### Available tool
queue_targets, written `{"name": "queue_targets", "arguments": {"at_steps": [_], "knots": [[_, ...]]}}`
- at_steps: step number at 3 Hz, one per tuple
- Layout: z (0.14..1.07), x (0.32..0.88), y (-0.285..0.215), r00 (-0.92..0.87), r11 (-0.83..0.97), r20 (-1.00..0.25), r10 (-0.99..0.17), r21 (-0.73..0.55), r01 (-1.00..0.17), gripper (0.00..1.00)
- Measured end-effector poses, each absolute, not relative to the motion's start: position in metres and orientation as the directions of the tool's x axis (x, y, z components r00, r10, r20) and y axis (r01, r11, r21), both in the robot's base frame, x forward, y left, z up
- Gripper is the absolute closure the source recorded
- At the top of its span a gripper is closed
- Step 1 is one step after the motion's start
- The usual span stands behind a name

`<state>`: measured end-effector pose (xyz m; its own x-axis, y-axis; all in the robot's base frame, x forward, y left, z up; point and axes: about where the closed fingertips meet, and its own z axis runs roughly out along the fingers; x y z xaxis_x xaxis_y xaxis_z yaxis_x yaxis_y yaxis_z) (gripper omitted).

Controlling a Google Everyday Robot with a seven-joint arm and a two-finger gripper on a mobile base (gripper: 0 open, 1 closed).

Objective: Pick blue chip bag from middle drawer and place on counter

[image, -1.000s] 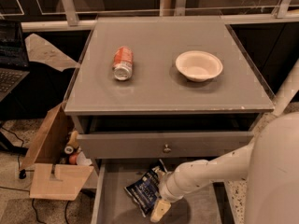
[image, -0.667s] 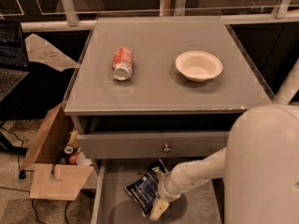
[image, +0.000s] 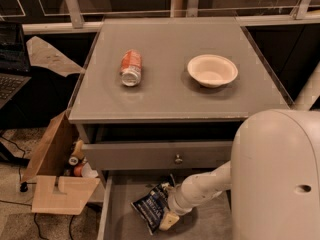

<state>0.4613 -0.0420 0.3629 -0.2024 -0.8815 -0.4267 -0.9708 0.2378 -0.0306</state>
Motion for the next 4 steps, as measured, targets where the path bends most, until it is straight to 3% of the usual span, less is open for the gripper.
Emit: {"name": "queue_targets", "arguments": {"at_steps": [3,4], "knots": [[0.3629,0.4613,-0.0420,-0.202,0.238,-0.427,-0.881,-0.031,-0.971,0.89],[0.3652,0.4609,-0.0415,-0.200,0.235,-0.428,-0.881,-0.029,-0.972,1.00]]}}
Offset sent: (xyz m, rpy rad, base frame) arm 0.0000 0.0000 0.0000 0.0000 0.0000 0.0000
